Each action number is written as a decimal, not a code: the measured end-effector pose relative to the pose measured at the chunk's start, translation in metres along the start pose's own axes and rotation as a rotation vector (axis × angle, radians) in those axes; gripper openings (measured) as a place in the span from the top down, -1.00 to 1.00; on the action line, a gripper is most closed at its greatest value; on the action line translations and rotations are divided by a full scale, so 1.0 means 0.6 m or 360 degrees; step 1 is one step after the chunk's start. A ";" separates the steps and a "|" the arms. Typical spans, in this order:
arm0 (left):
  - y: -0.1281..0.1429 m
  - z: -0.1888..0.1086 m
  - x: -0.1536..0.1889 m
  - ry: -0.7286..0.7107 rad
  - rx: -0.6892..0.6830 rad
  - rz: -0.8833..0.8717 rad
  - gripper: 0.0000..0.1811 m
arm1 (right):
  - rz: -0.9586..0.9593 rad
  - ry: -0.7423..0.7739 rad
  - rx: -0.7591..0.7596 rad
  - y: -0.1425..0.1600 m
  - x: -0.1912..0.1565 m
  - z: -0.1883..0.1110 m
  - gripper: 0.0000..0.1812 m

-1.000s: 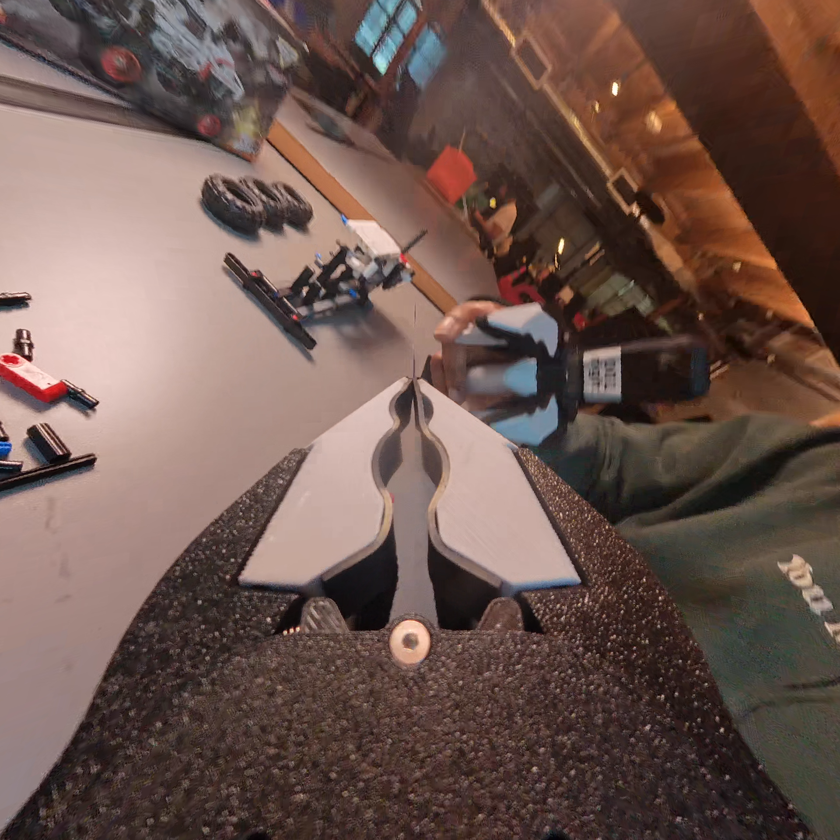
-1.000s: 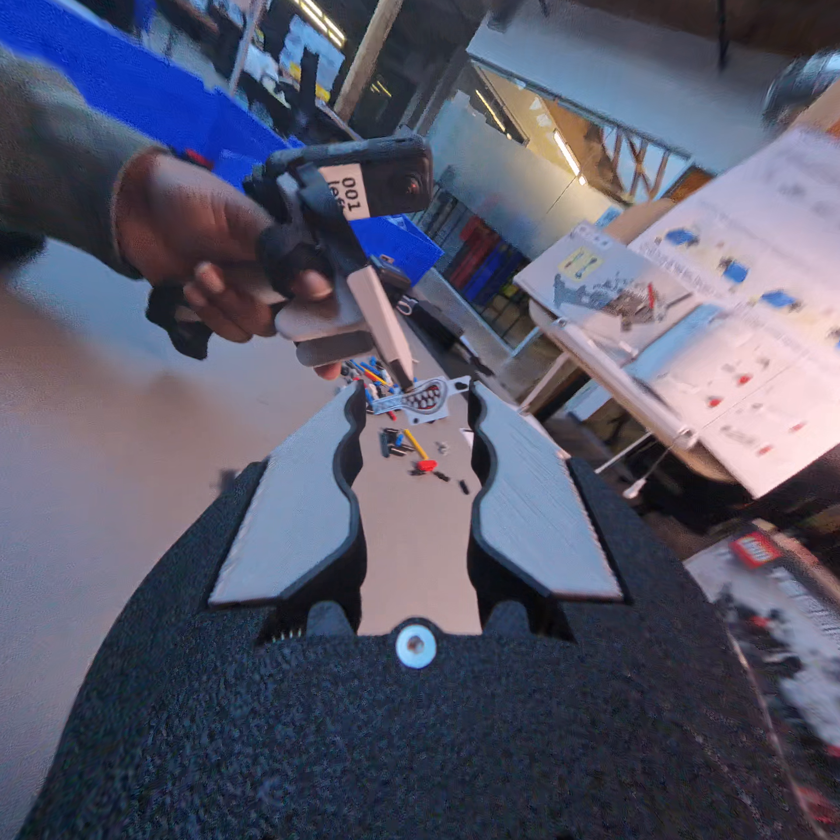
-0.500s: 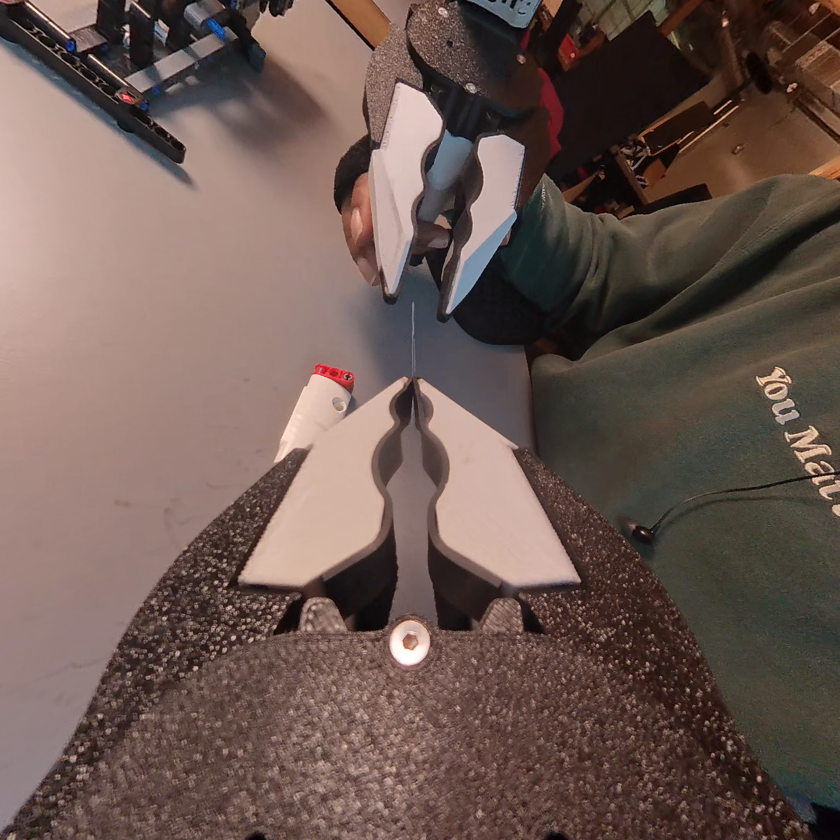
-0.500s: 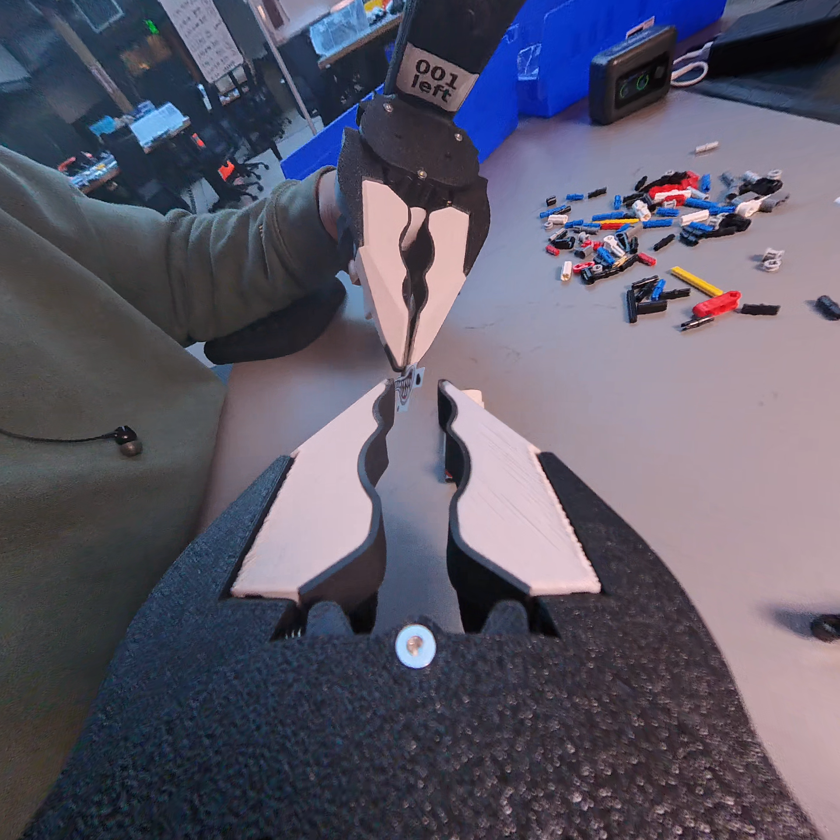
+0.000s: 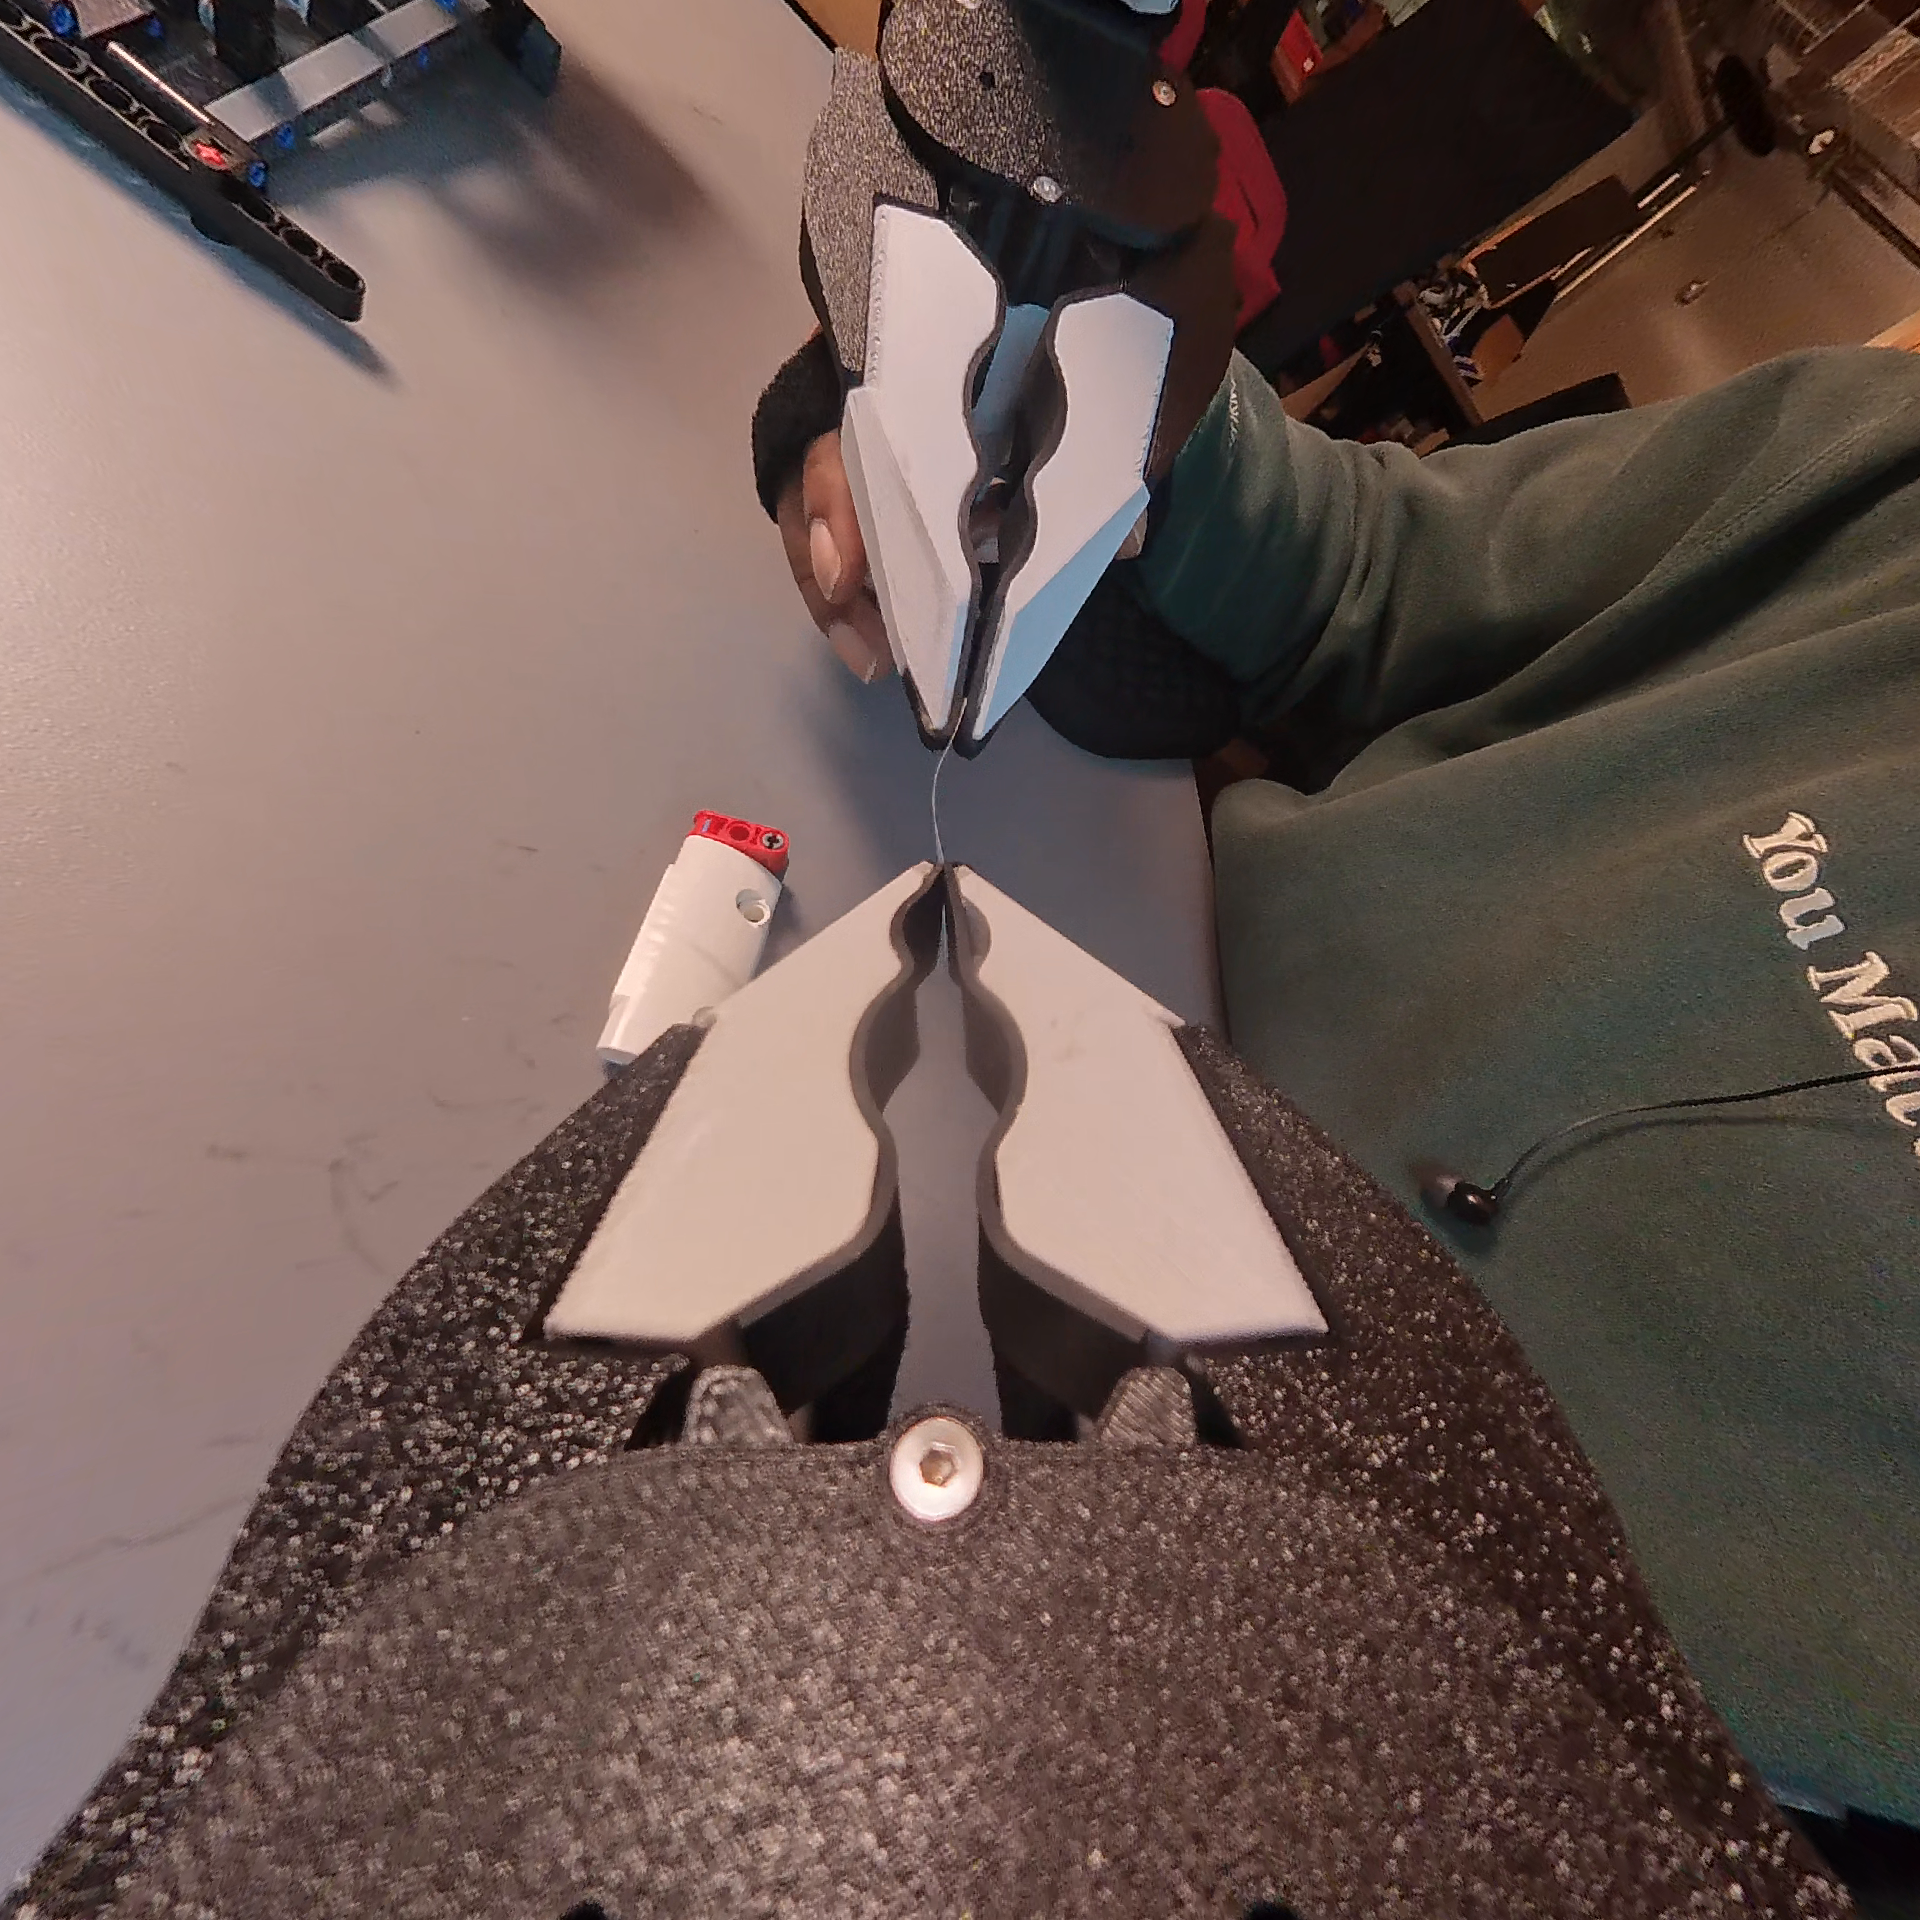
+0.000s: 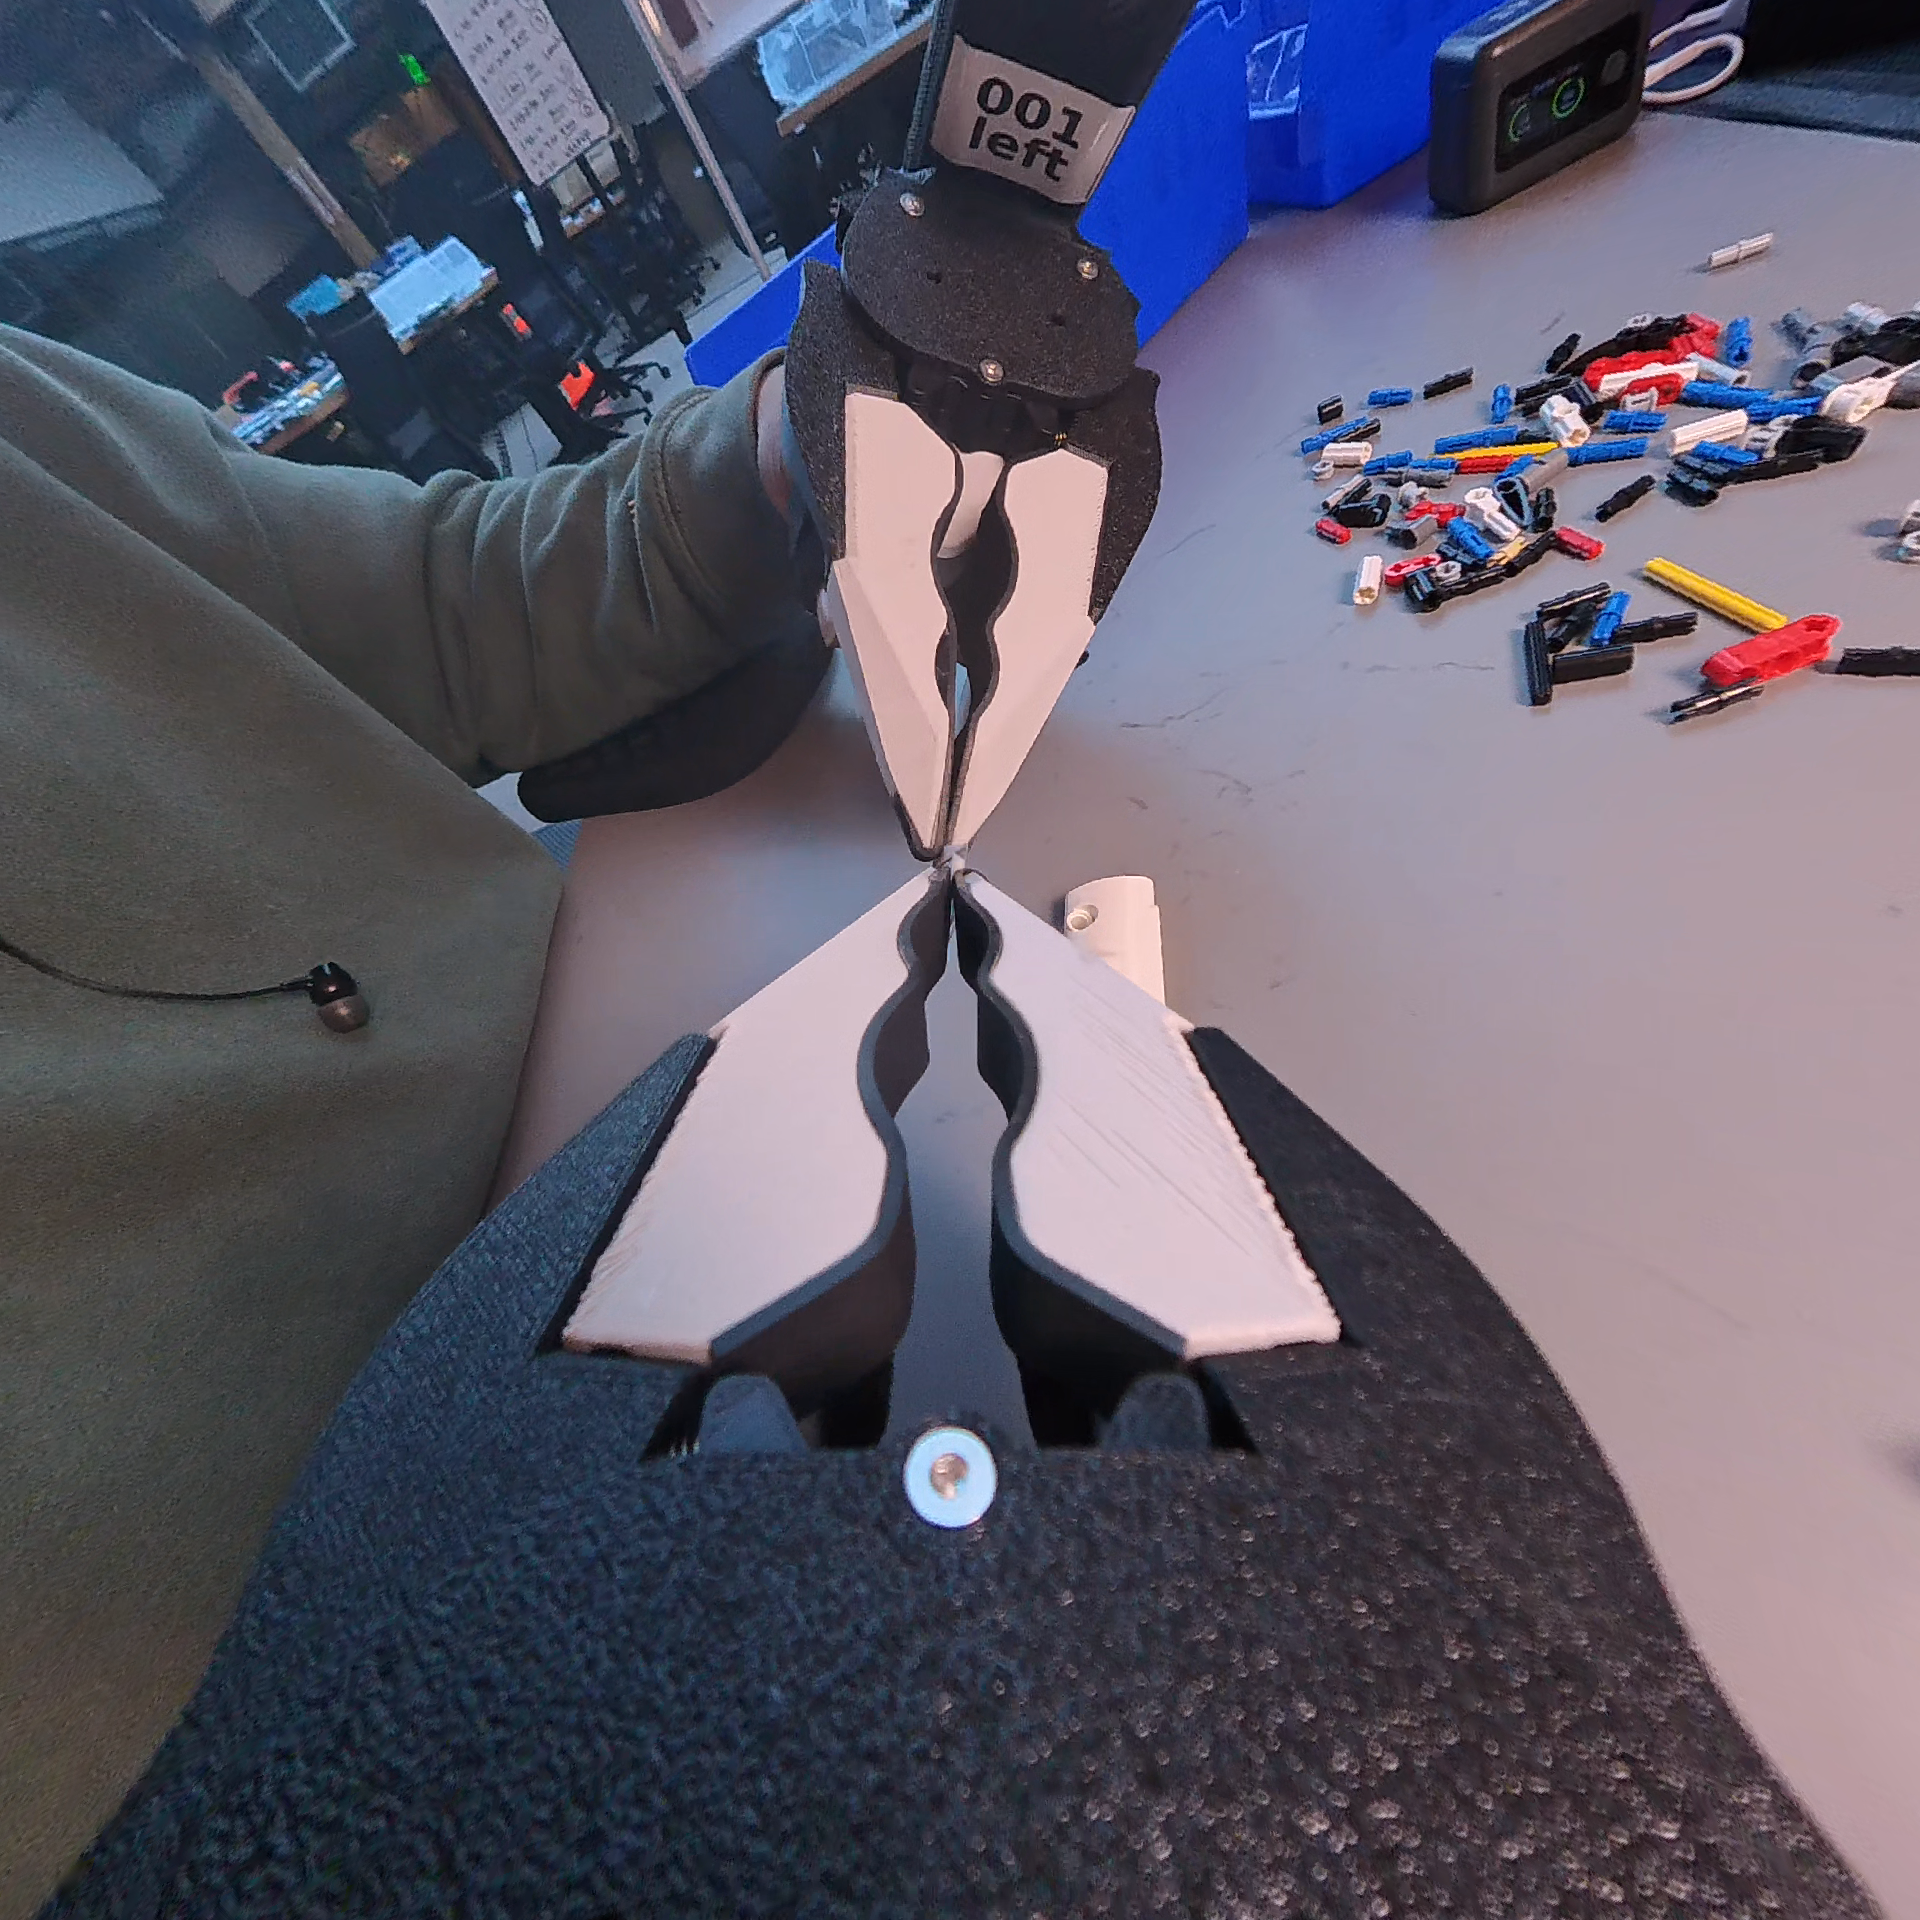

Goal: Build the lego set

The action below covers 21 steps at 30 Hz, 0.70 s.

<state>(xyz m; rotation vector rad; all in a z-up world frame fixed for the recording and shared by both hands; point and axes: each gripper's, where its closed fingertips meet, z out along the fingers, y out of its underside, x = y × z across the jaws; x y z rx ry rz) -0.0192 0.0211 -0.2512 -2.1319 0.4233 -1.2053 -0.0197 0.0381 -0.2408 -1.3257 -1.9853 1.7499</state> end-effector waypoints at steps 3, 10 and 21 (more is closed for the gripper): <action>0.001 0.001 0.000 0.0002 -0.0008 0.0001 1.00 | 0.0005 -0.0012 0.0004 -0.001 -0.002 0.000 0.98; 0.004 0.003 0.000 0.0005 -0.0018 -0.0001 1.00 | -0.0010 -0.0008 0.0002 0.000 -0.002 -0.001 1.00; -0.012 -0.044 -0.030 -0.0363 0.0008 0.0373 0.35 | -0.0001 0.0001 0.0124 -0.028 -0.006 -0.012 1.00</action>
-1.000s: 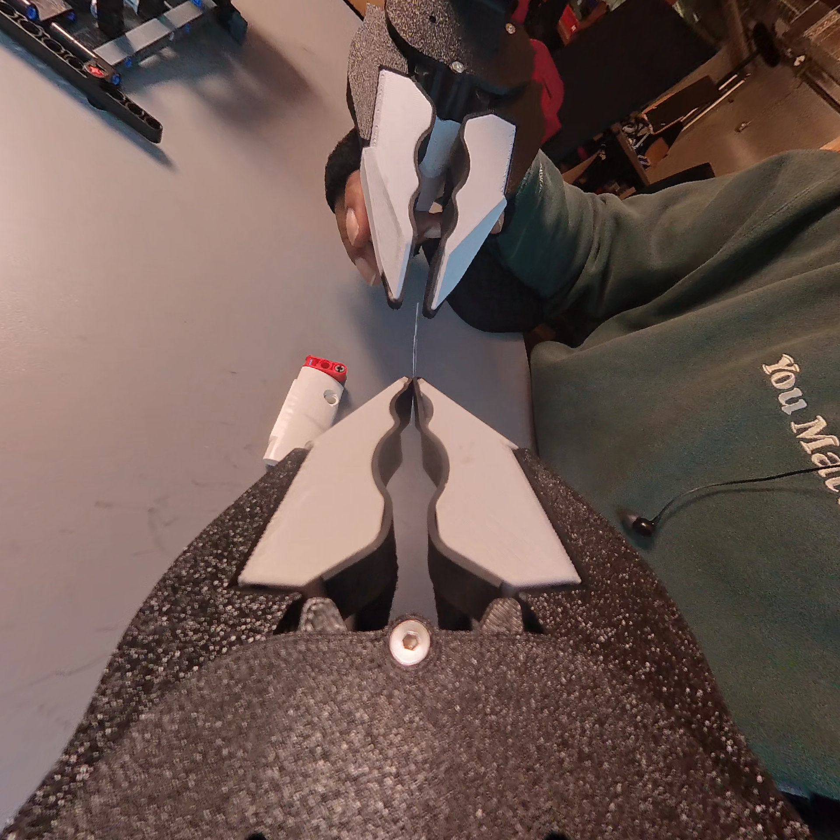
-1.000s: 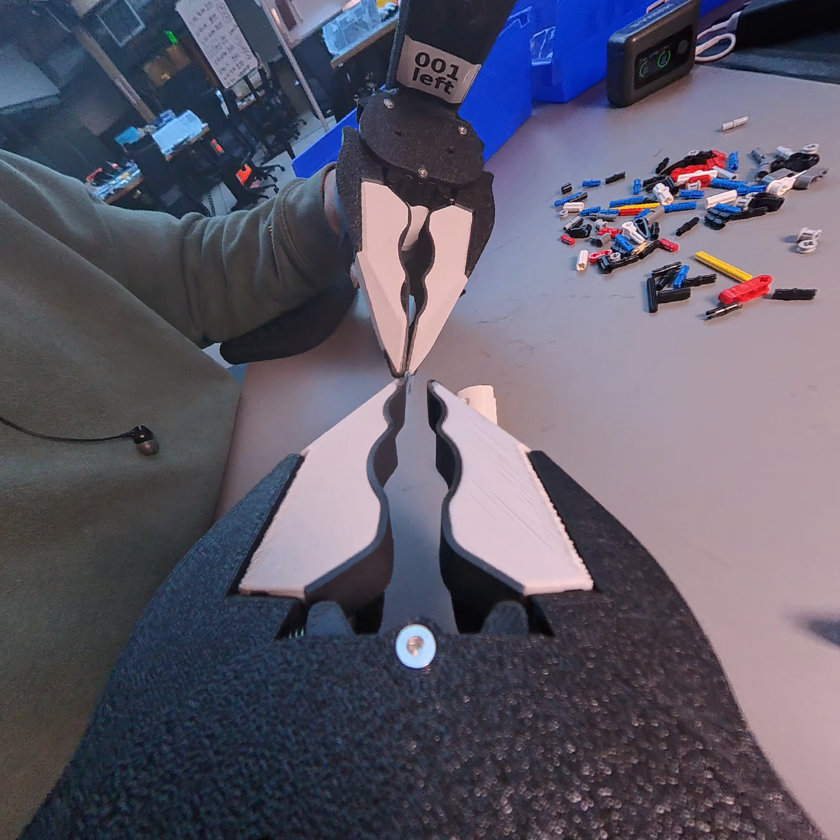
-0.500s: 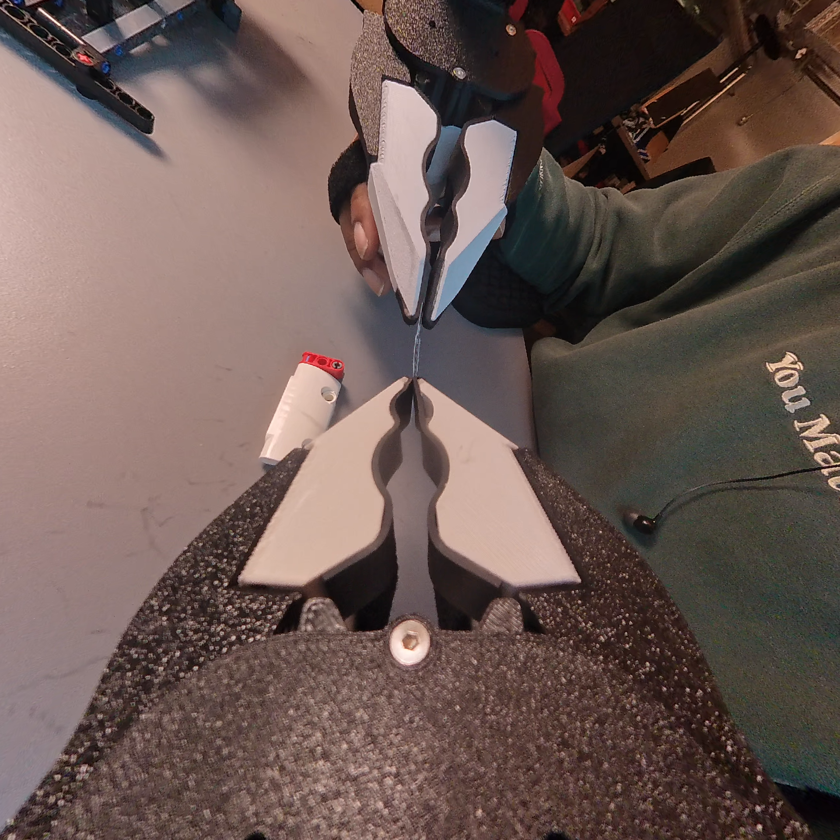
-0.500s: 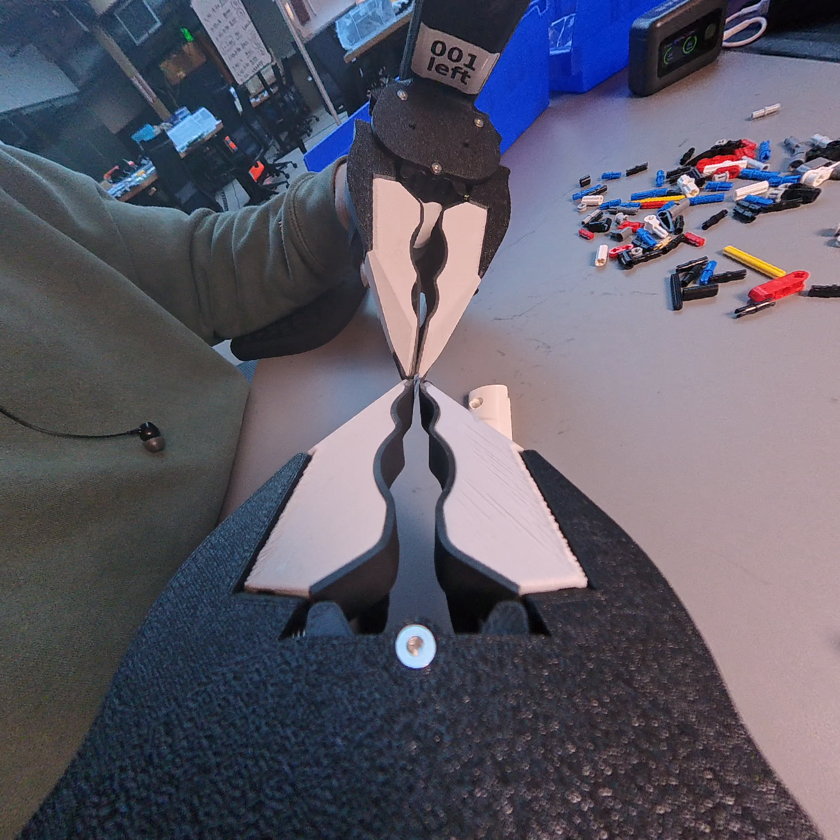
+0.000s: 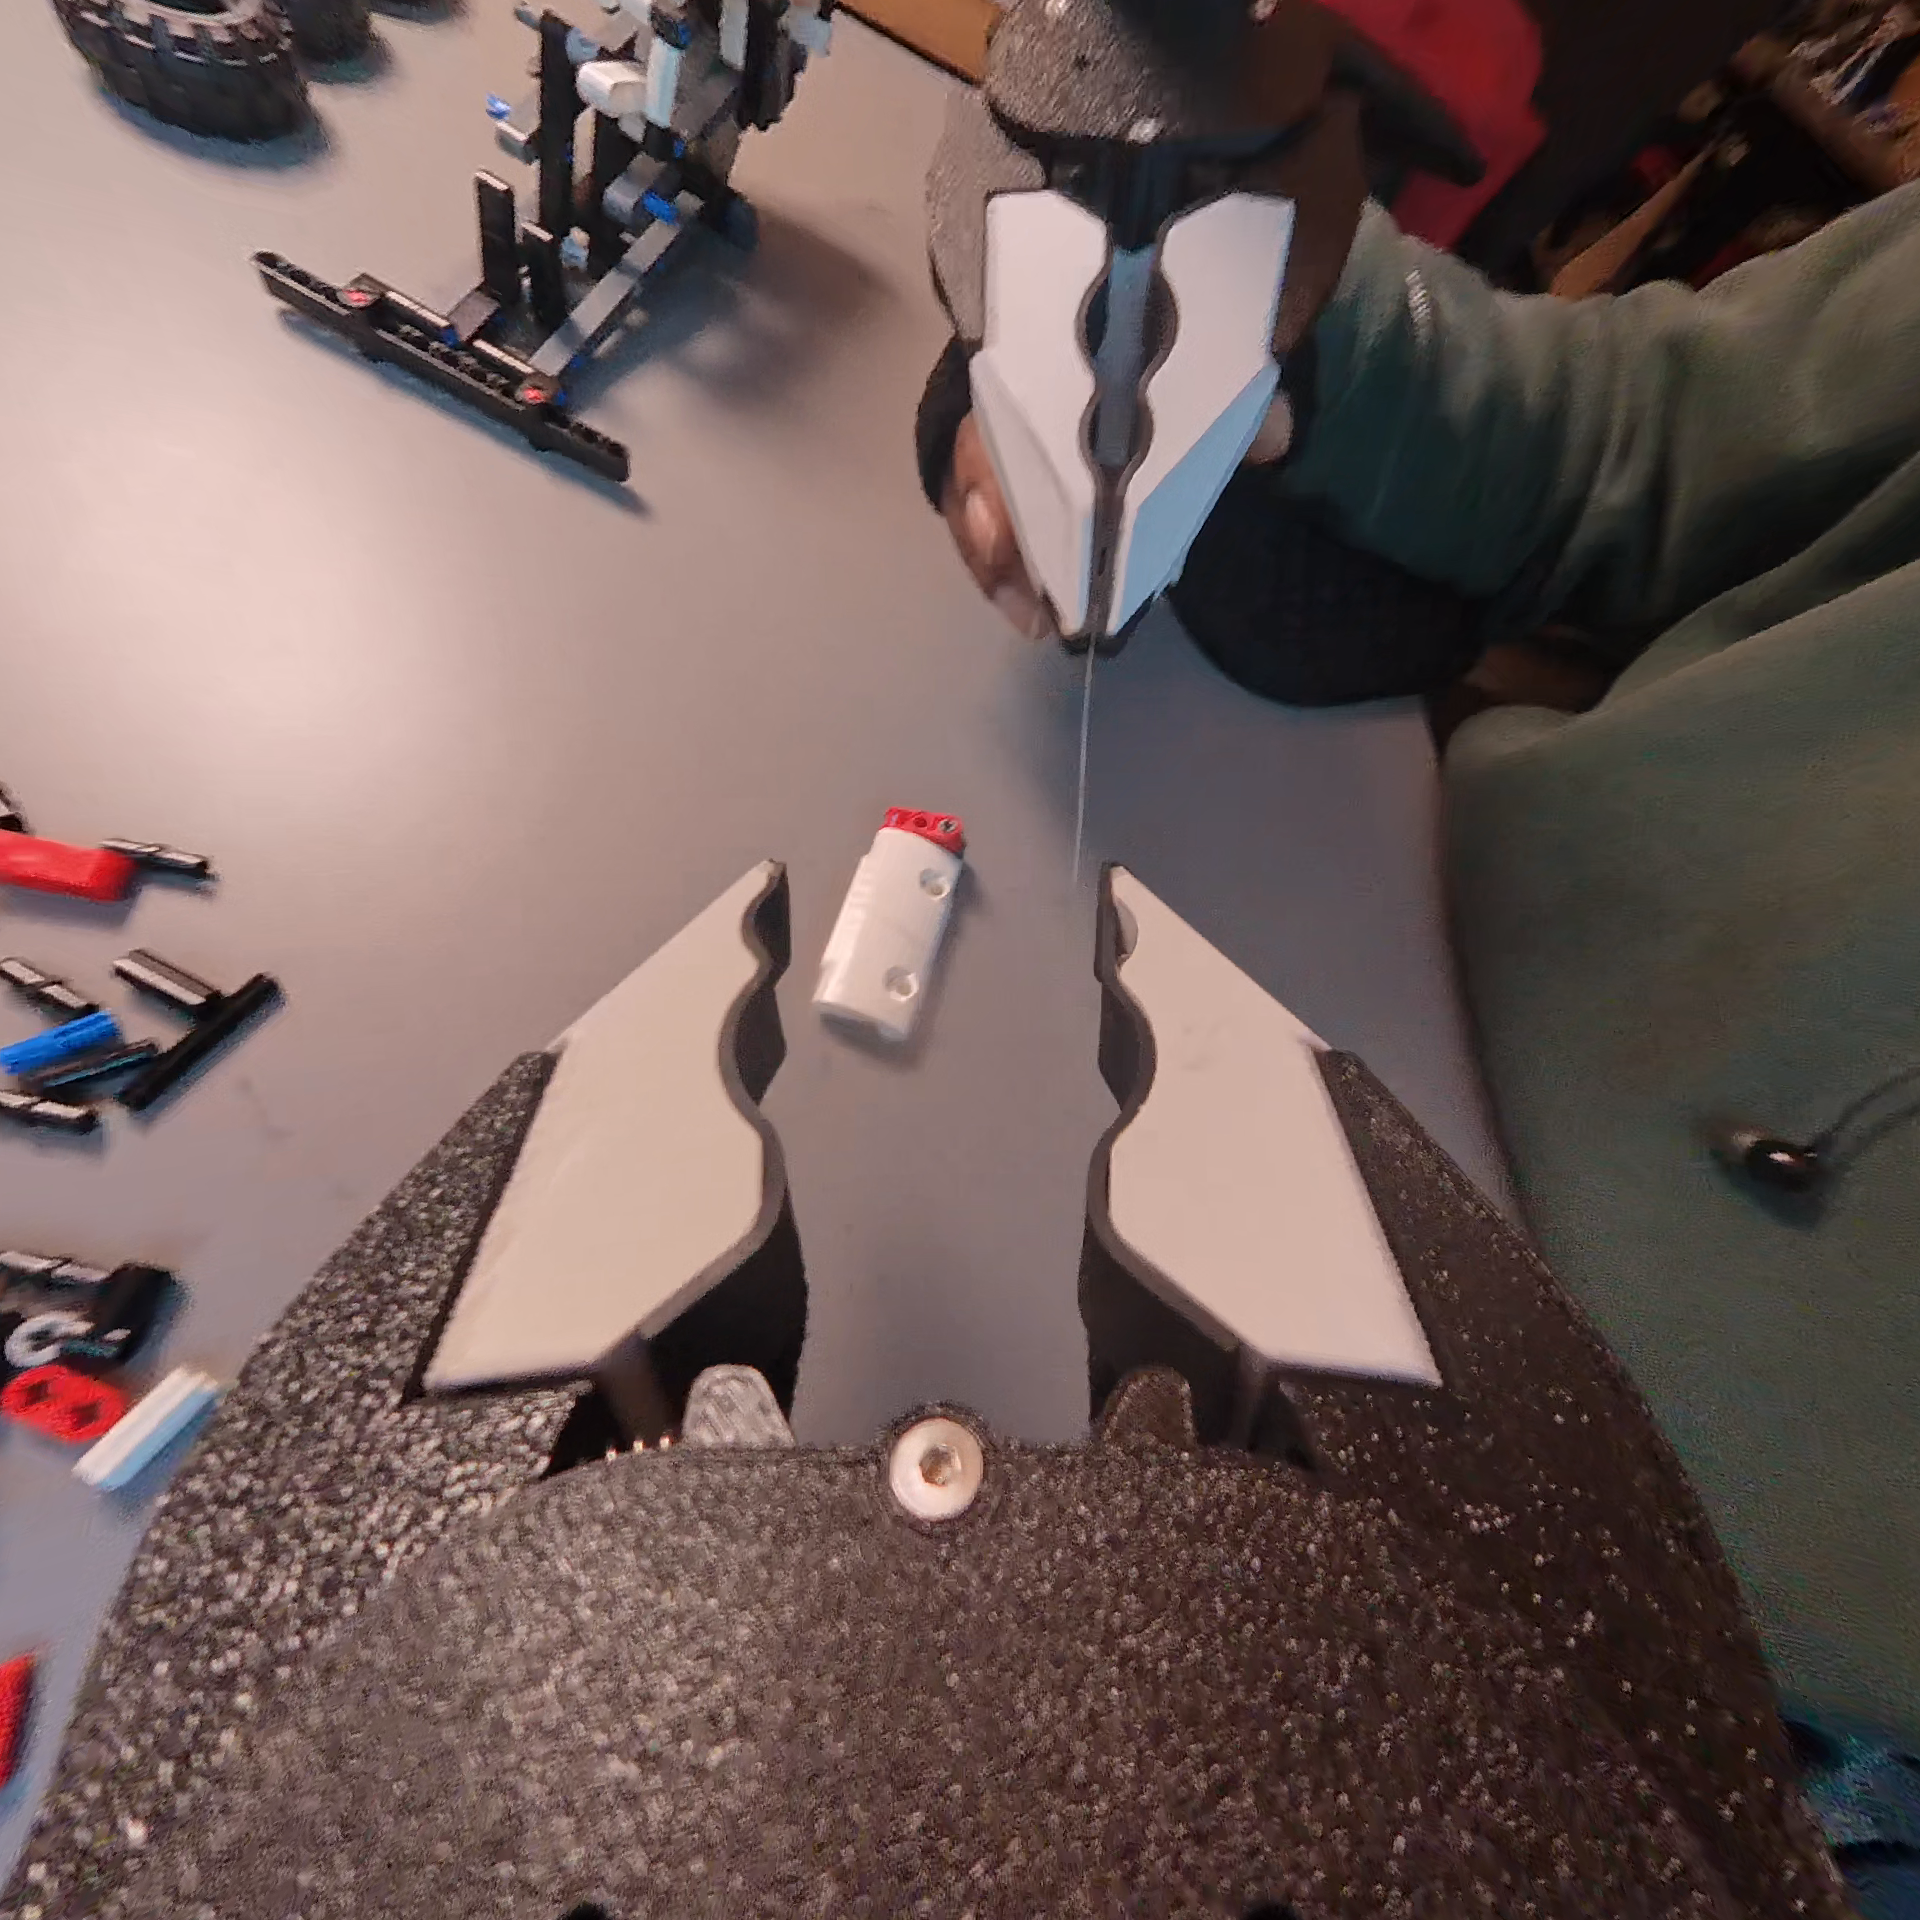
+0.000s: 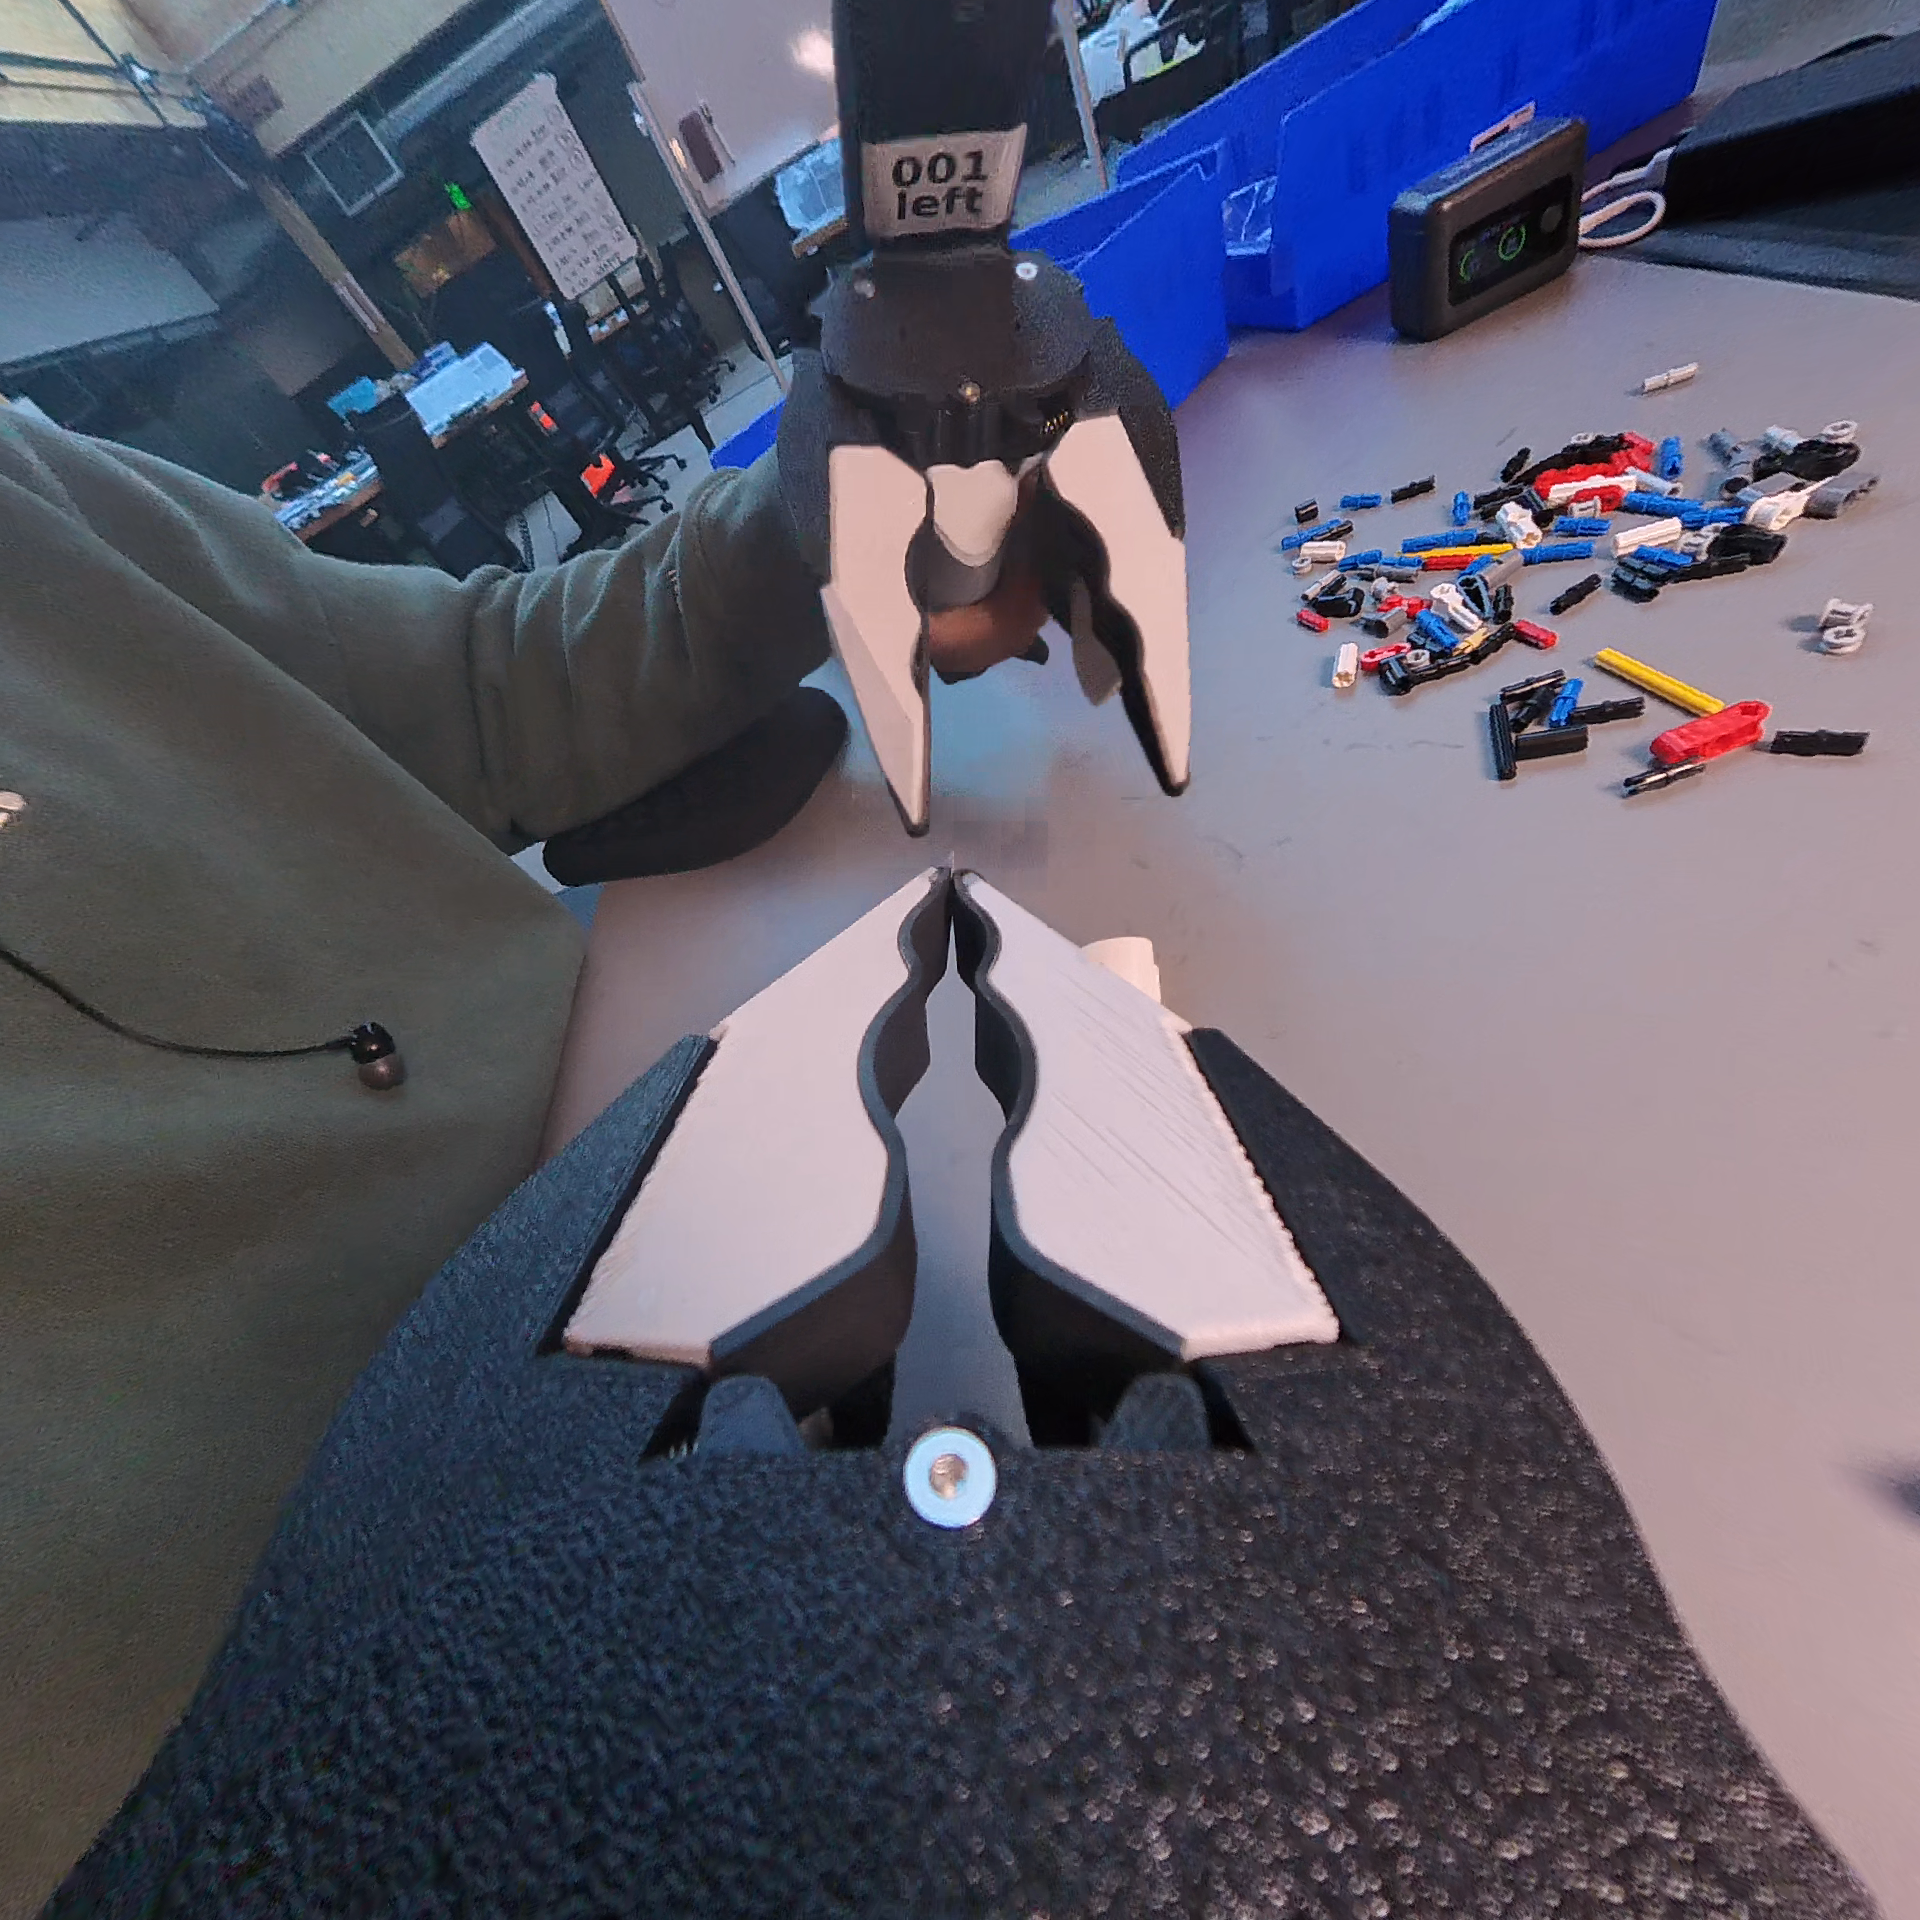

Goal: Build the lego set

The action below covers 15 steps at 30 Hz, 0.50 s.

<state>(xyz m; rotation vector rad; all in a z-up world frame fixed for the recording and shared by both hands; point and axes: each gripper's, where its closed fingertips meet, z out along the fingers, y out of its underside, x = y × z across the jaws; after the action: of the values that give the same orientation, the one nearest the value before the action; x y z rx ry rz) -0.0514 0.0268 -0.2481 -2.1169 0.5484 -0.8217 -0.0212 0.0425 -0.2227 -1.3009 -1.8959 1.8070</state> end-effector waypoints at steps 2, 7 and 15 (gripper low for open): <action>0.022 0.001 -0.020 -0.0139 -0.0101 0.0083 0.27 | 0.0026 0.0029 0.0062 -0.013 0.006 -0.006 1.00; 0.061 0.036 -0.029 -0.0226 -0.0246 0.0251 0.37 | 0.0161 0.0108 0.0231 -0.045 0.023 -0.035 1.00; 0.090 0.056 -0.036 -0.0413 -0.0366 0.0318 0.65 | 0.0403 0.0219 0.0360 -0.043 0.041 -0.059 1.00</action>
<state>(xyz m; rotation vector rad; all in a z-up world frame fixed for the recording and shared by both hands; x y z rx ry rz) -0.0481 0.0249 -0.3151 -2.2860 0.7276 -0.3793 -0.0227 0.0881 -0.2020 -1.5923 -1.4627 1.9249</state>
